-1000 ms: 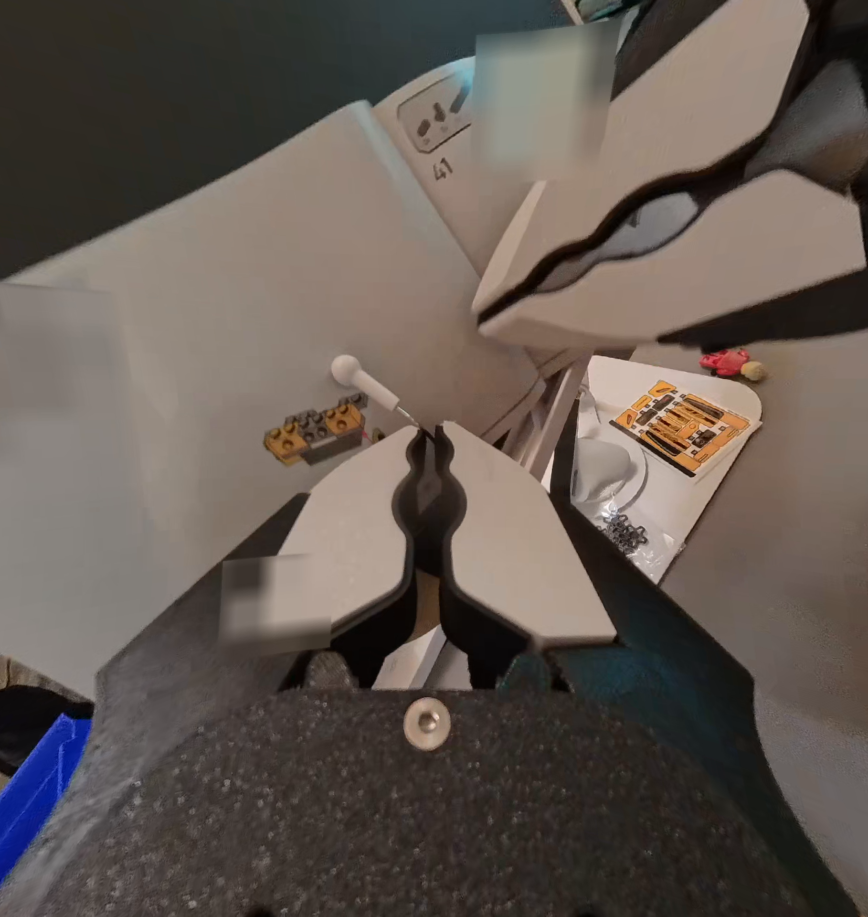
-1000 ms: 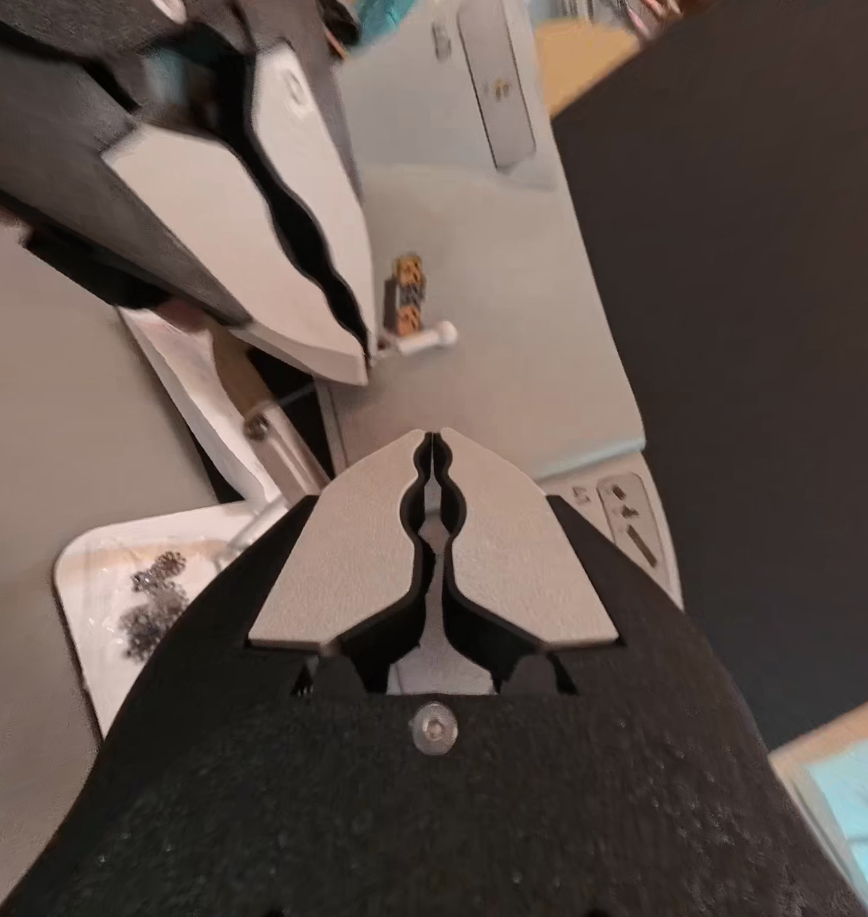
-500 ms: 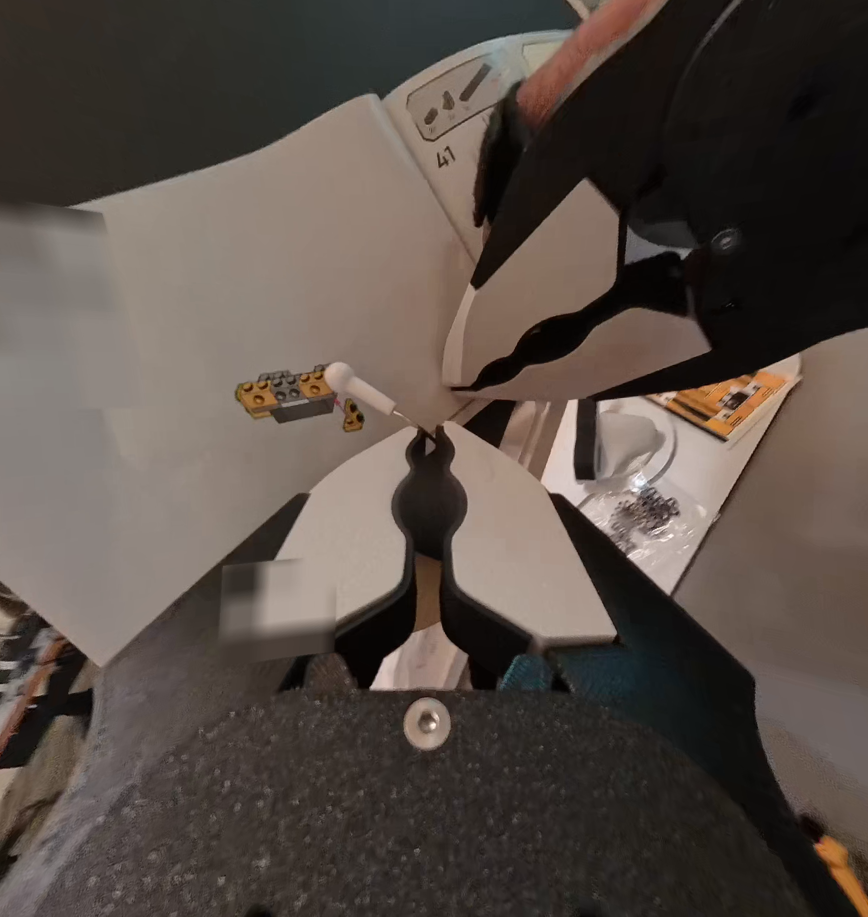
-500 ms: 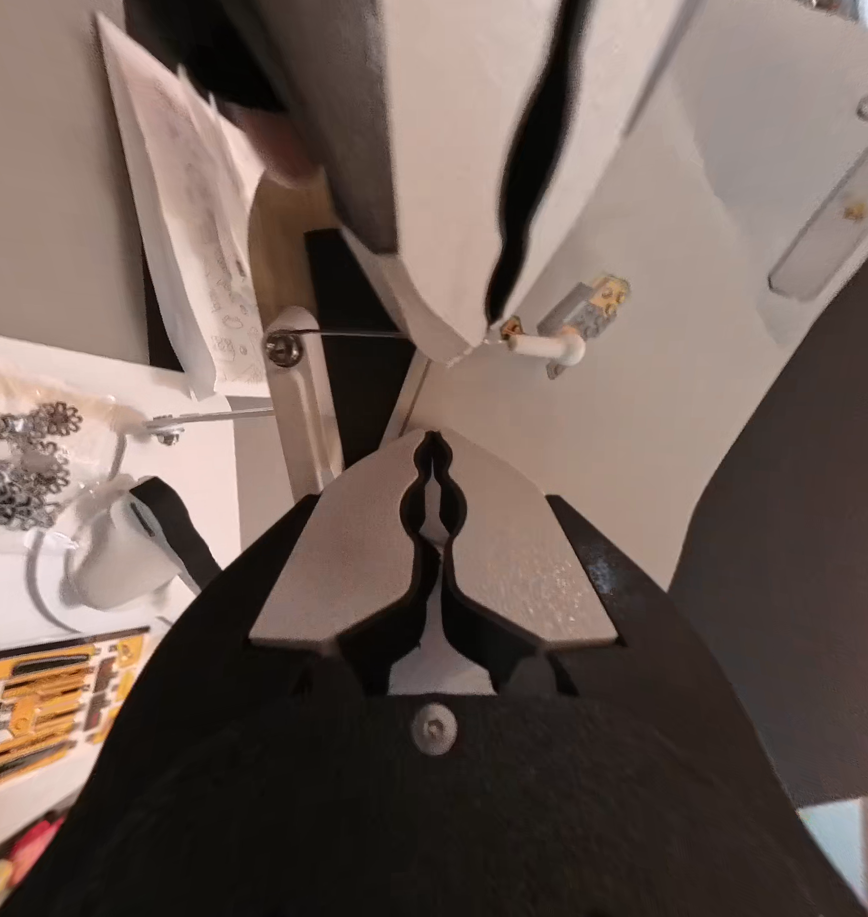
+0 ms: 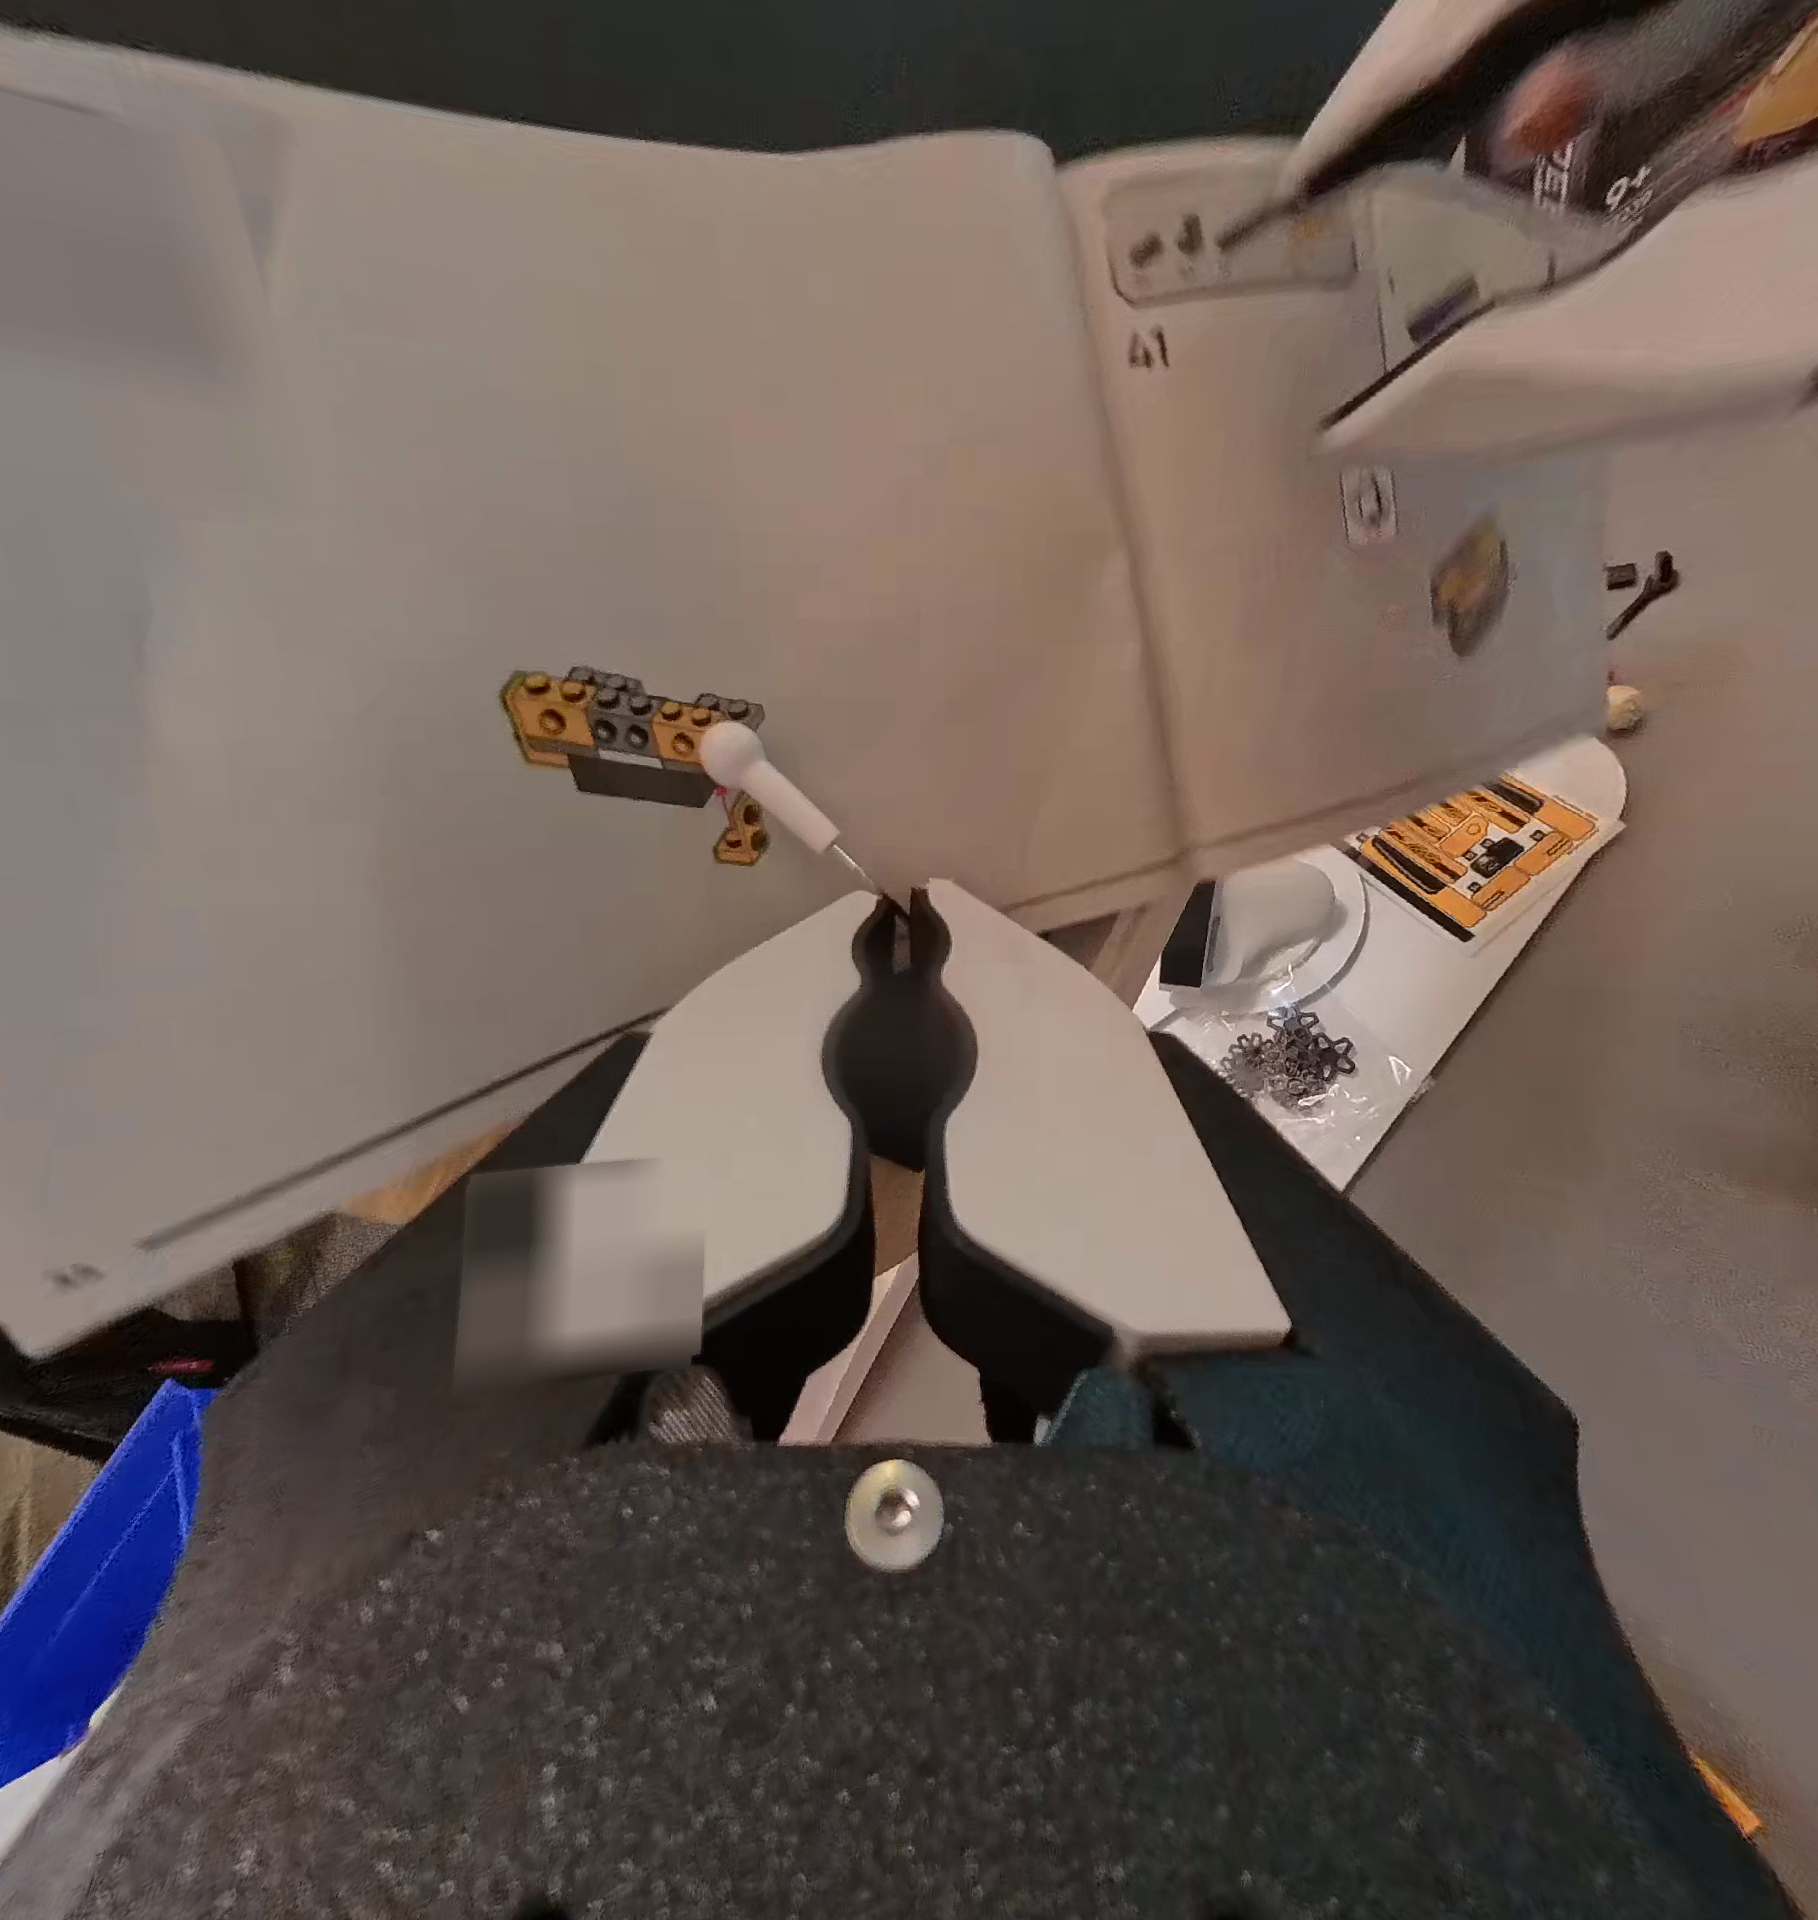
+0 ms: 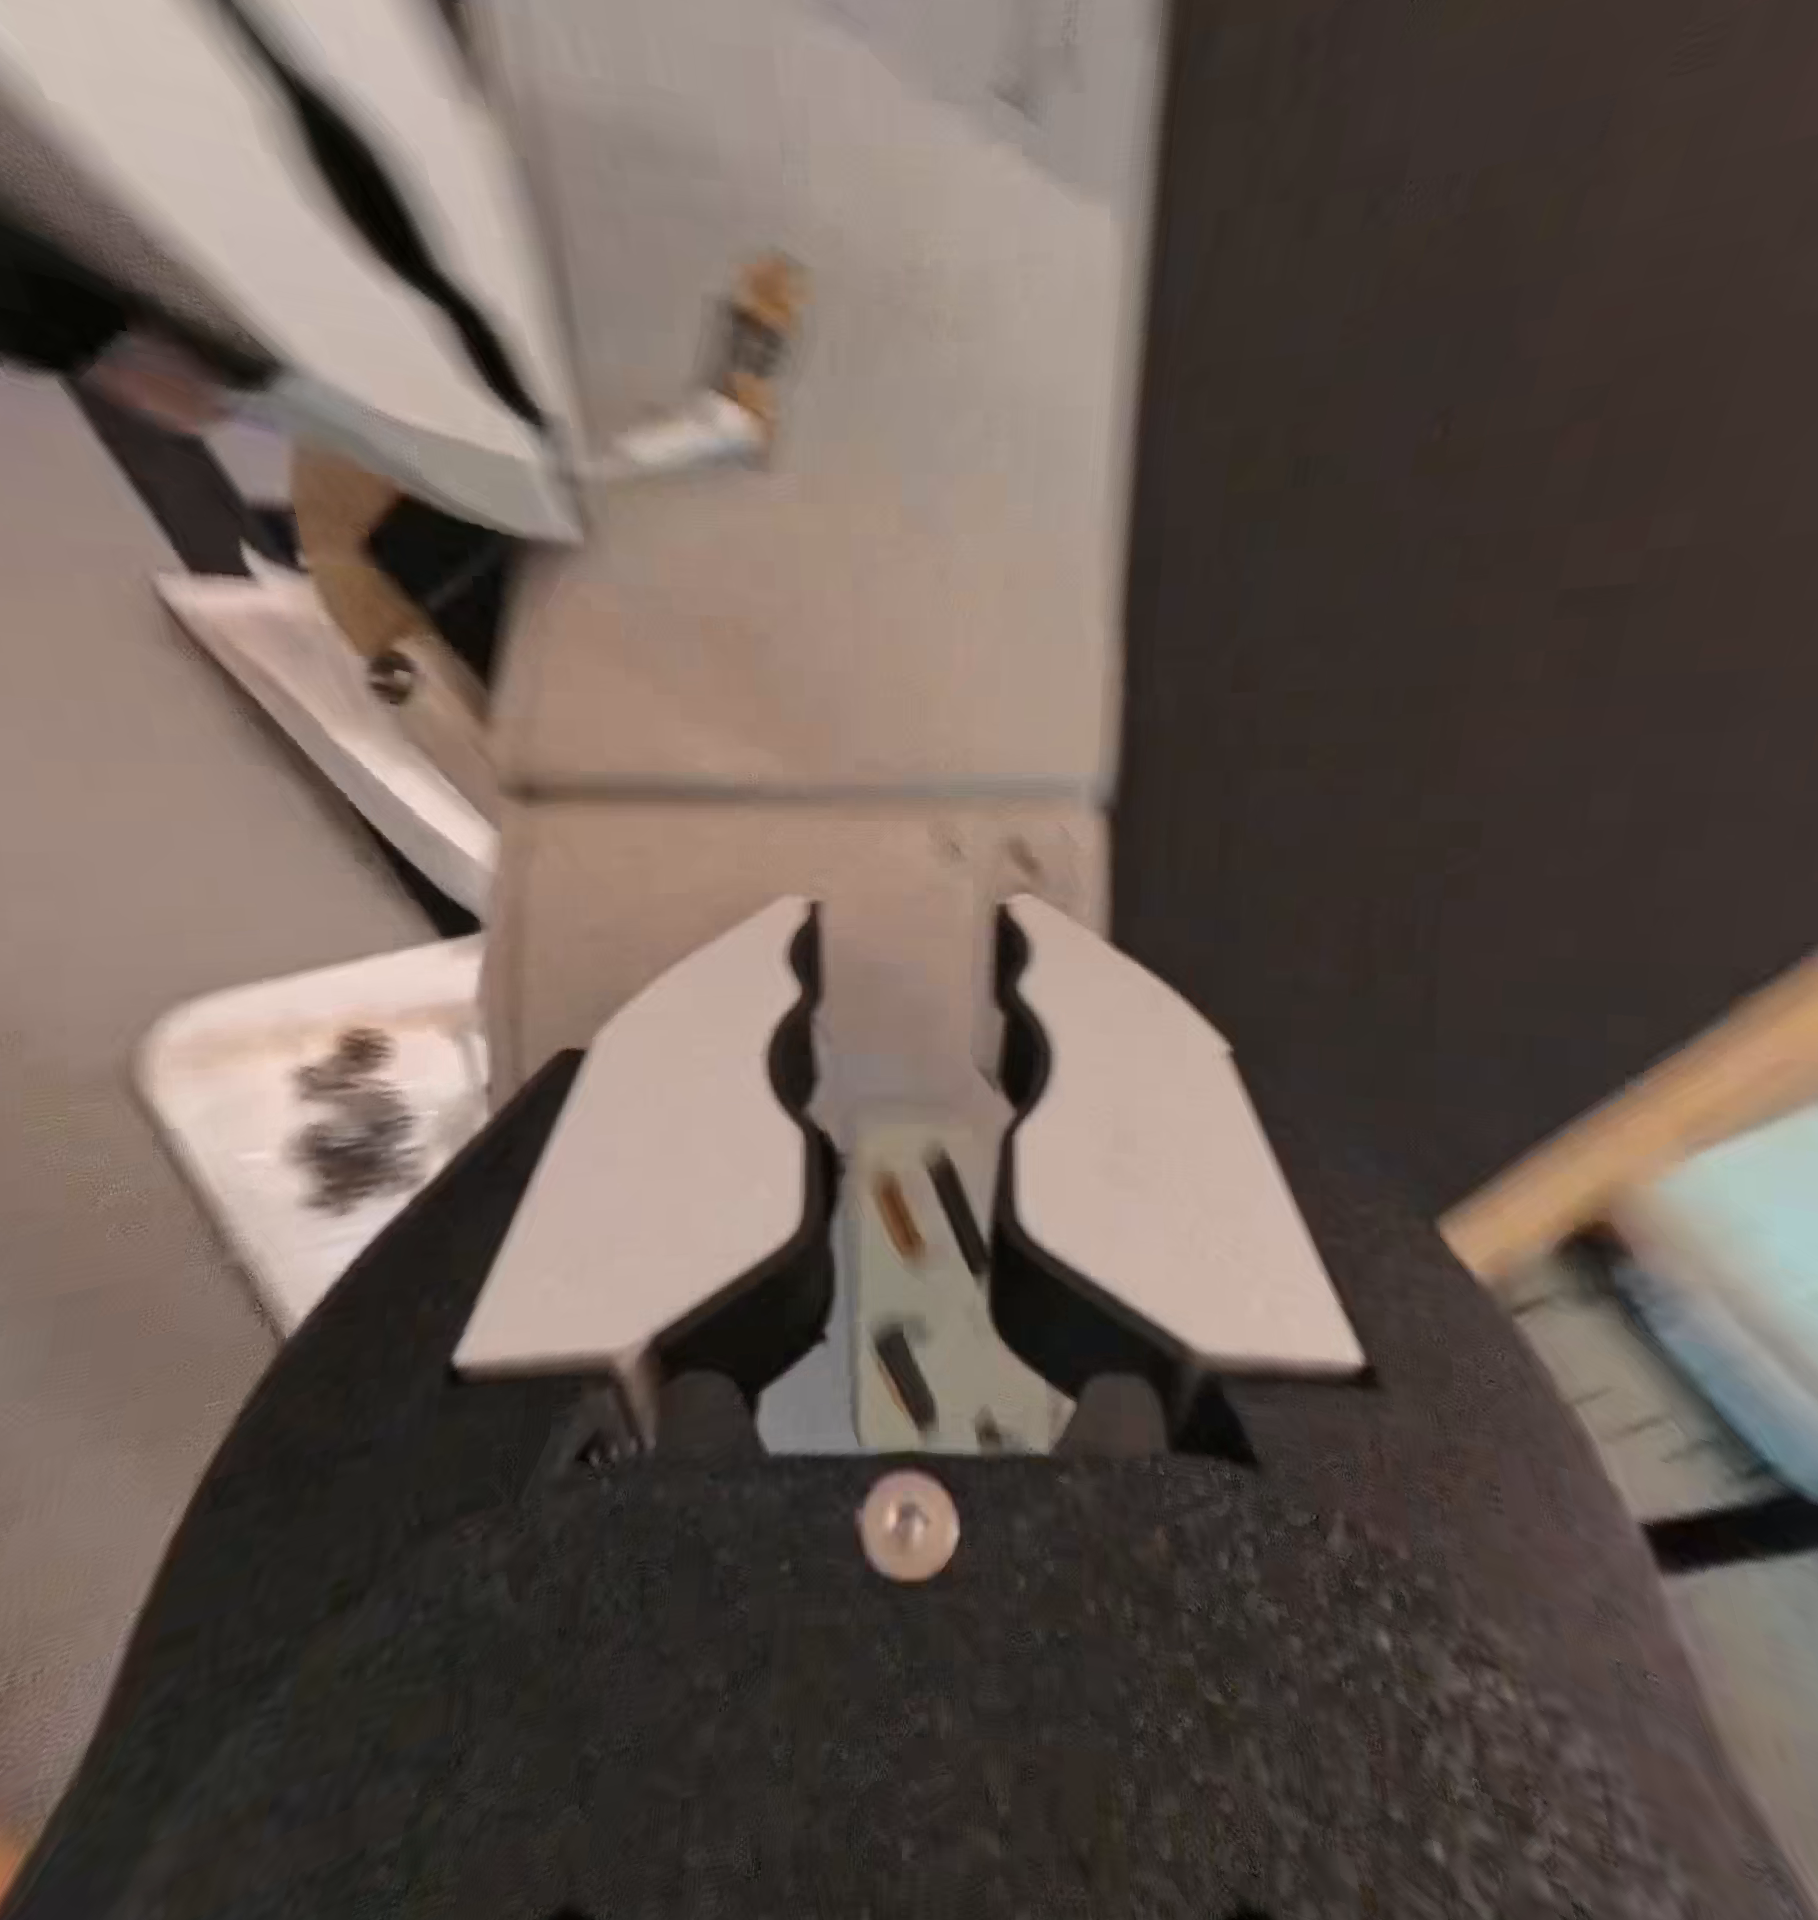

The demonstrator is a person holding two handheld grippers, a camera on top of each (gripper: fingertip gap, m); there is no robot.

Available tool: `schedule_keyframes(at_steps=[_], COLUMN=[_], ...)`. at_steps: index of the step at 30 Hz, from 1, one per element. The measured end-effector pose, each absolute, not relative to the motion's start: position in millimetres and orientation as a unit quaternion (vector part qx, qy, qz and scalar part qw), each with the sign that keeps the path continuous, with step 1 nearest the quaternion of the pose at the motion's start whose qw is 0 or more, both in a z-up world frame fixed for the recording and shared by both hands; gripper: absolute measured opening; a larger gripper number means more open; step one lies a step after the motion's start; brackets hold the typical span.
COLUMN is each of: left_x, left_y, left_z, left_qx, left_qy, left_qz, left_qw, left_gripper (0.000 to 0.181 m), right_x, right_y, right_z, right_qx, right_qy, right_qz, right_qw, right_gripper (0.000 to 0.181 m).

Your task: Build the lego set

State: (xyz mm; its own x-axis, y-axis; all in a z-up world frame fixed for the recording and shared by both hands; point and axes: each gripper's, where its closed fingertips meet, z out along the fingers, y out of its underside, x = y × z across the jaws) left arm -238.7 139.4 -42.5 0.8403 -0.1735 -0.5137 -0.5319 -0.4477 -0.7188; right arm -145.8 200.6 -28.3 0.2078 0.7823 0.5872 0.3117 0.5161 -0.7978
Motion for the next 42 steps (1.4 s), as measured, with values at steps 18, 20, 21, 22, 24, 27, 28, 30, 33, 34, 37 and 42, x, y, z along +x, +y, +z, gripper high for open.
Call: schedule_keyframes(at_steps=[18,20,21,22,24,27,28,30,33,34,37,42], left_x=[-233.9,-235.2,-236.4,-237.1,-237.1,-236.0,-236.0,-237.1,-241.3,-242.3,-243.3,-243.1], left_y=[148.3,147.5,146.8,146.3,146.0,146.2,145.4,143.2,139.6,138.7,137.4,136.7], left_z=[-44.8,-44.4,-44.1,-43.9,-43.5,-43.0,-42.8,-42.2,-41.0,-40.8,-40.4,-40.1], left_qx=[-0.828,-0.828,-0.827,-0.827,-0.825,-0.821,-0.819,-0.815,-0.807,-0.804,-0.797,-0.793], left_qy=[0.198,0.195,0.194,0.193,0.192,0.191,0.190,0.184,0.167,0.163,0.170,0.191], left_qz=[0.178,0.179,0.179,0.176,0.167,0.169,0.174,0.183,0.182,0.179,0.186,0.212], left_qw=[0.493,0.495,0.496,0.499,0.505,0.511,0.512,0.518,0.536,0.543,0.549,0.538], left_gripper=[0.002,0.002,0.002,0.002,0.002,0.002,0.002,0.002,0.003,0.003,0.003,0.003], right_x=[-118.8,-112.6,-105.2,-96.6,-78.6,-61.5,-58.8,-57.9,-67.8,-74.0,-96.2,-122.8], right_y=[169.9,163.7,163.6,167.0,177.9,200.3,209.7,229.8,254.0,258.7,266.7,281.0], right_z=[-197.9,-189.0,-180.7,-172.7,-155.5,-113.3,-97.7,-67.5,-26.4,-13.7,15.6,33.2], right_qx=[-0.534,-0.513,-0.509,-0.506,-0.504,-0.510,-0.512,-0.506,-0.495,-0.487,-0.468,-0.452], right_qy=[-0.687,-0.694,-0.697,-0.708,-0.739,-0.772,-0.782,-0.804,-0.826,-0.833,-0.846,-0.848], right_qz=[0.435,0.450,0.447,0.424,0.347,0.250,0.217,0.147,0.054,0.028,-0.039,-0.127], right_qw=[0.231,0.229,0.233,0.251,0.283,0.285,0.281,0.276,0.263,0.260,0.252,0.245], right_gripper=[0.030,0.002,0.002,0.002,0.002,0.002,0.002,0.002,0.002,0.002,0.001,0.002])
